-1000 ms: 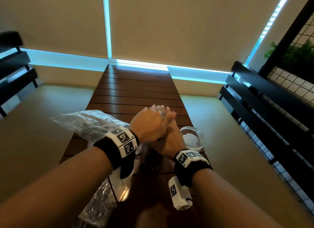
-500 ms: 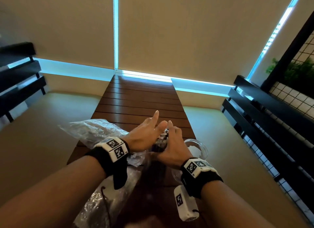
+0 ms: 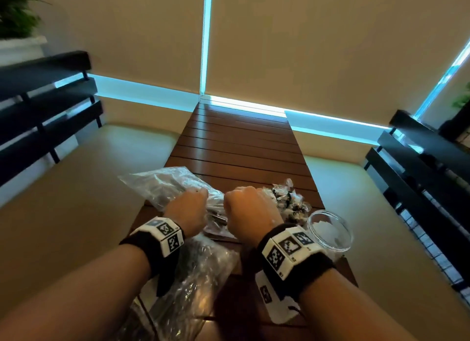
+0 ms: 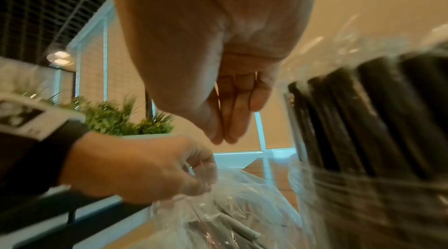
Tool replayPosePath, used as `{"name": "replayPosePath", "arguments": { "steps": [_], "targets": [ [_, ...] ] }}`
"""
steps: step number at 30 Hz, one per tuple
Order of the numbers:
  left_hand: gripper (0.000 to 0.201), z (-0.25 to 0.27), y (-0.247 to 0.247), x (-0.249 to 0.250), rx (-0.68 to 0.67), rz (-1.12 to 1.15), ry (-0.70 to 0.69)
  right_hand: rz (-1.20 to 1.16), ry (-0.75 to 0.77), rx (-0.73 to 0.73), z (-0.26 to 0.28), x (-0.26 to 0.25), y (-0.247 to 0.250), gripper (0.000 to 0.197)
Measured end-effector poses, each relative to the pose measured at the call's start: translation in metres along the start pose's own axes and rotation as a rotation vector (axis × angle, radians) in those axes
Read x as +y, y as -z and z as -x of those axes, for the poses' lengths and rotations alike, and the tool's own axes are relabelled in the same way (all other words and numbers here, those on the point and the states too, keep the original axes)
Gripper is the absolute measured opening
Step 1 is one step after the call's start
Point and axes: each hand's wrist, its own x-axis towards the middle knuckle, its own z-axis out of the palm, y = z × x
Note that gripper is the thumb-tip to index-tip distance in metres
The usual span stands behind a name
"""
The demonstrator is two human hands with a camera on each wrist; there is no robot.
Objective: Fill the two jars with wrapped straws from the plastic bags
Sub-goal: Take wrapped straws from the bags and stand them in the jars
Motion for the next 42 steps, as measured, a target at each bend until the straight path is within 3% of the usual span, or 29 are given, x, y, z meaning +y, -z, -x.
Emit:
{"name": "replayPosePath", "arguments": {
  "steps": [2,4,8,12,16,19,21,24,26,29,32,33,34,36,42],
  "targets": [
    [0.013,-0.005,0.005,-0.008,0.058,0.078,0.010,0.050,0.011,-0.127,-0.008,-0.006,-0.008,0.018],
    [0.016,-0.010,0.011,-0.017,0.111,0.182,0.017,0.015,-0.021,-0.211,-0.018,-0.009,-0.018,0.023],
    [0.015,-0.012,0.031,-0.026,0.210,0.317,-0.091,-0.115,-0.119,-0.178,-0.044,-0.009,-0.037,0.019],
    [0.021,-0.004,0.051,-0.024,0.177,0.444,-0.134,-0.314,-0.253,-0.108,-0.059,-0.007,-0.050,0.026],
    [0.022,0.003,0.060,-0.029,0.120,0.407,-0.216,-0.288,-0.180,-0.129,-0.064,-0.016,-0.061,0.034],
    [0.019,0.008,0.063,-0.035,0.095,0.340,-0.254,-0.332,-0.162,-0.211,-0.067,-0.027,-0.068,0.018],
    [0.016,0.012,0.063,-0.039,0.084,0.308,-0.282,-0.286,-0.160,-0.272,-0.073,-0.034,-0.076,0.017],
    [0.015,0.015,0.062,-0.049,0.073,0.307,-0.291,-0.266,-0.184,-0.348,-0.091,-0.037,-0.101,0.029],
    [0.017,0.015,0.061,-0.054,0.067,0.310,-0.278,-0.267,-0.203,-0.325,-0.092,-0.041,-0.104,0.037],
    [0.019,0.017,0.060,-0.058,0.080,0.306,-0.256,-0.246,-0.222,-0.310,-0.087,-0.043,-0.105,0.031],
    [0.021,0.018,0.059,-0.056,0.035,0.297,-0.271,-0.307,-0.176,-0.460,-0.084,-0.042,-0.110,0.033],
    [0.021,0.018,0.059,-0.056,0.020,0.286,-0.284,-0.304,-0.170,-0.433,-0.082,-0.040,-0.112,0.026],
    [0.021,0.017,0.058,-0.056,0.022,0.268,-0.289,-0.299,-0.178,-0.351,-0.080,-0.038,-0.111,0.016],
    [0.022,0.013,0.057,-0.058,0.054,0.237,-0.266,-0.271,-0.189,-0.256,-0.080,-0.037,-0.107,0.015],
    [0.017,-0.010,0.050,-0.062,0.187,0.264,-0.180,-0.195,-0.171,-0.373,-0.099,-0.034,-0.067,0.032]
  ]
}}
